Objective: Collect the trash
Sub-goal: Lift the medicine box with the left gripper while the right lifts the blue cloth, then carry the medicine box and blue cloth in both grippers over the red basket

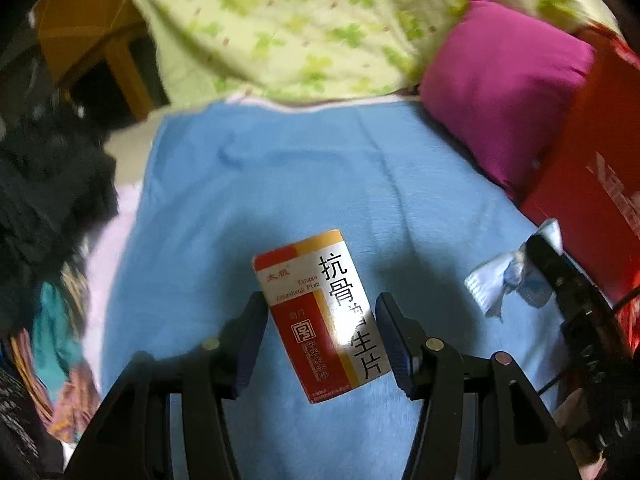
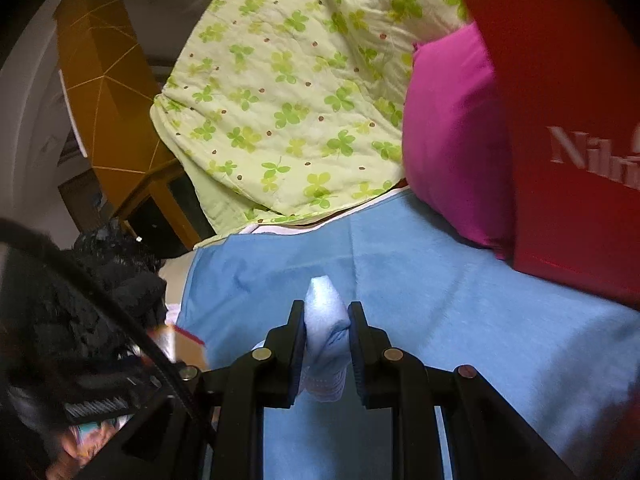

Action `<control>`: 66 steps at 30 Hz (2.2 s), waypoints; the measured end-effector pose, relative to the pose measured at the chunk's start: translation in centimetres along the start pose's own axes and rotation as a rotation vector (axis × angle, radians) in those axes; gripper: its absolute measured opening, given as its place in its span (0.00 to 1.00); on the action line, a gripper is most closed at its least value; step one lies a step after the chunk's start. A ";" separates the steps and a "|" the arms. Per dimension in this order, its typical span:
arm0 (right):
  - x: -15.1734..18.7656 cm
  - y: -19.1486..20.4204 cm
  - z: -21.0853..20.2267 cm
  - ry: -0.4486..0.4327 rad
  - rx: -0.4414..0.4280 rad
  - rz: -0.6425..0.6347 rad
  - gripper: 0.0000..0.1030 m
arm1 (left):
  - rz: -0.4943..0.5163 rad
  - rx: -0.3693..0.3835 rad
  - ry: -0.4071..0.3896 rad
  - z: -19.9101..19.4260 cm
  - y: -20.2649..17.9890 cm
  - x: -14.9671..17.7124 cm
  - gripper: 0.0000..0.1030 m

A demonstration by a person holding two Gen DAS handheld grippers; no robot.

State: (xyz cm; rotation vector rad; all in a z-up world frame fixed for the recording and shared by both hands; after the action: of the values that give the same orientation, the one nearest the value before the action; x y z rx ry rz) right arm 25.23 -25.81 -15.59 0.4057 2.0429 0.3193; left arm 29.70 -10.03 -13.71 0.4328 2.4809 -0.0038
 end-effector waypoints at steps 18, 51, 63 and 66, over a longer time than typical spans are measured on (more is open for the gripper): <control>3.3 0.4 -12.2 -0.103 0.013 -0.069 0.22 | 0.229 0.003 -0.265 -12.9 -5.4 4.5 0.56; -0.9 -3.9 -24.3 -0.275 0.114 -0.032 0.22 | 0.303 0.086 -0.307 -16.4 -14.1 5.1 0.56; -1.9 -7.3 -27.2 -0.323 0.155 0.014 0.22 | 0.357 0.113 -0.301 -16.6 -17.8 5.6 0.56; -2.0 -8.2 -27.8 -0.331 0.167 0.026 0.22 | 0.371 0.118 -0.297 -16.6 -18.7 5.7 0.56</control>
State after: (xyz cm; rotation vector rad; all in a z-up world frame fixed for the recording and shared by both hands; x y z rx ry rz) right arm 0.53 -35.68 -3.93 0.5500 1.7453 0.0881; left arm 10.11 -24.29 -5.36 0.8710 2.0860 -0.0599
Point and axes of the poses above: each gripper's, at about its wrist camera, not at the fingertips, and z roughly the way its jaws point, y to its left, x to its underside, the point moved 7 cm from there along z, roughly the way its jaws point, and after that the axes turned 3 degrees about x, right-handed, at the moved point
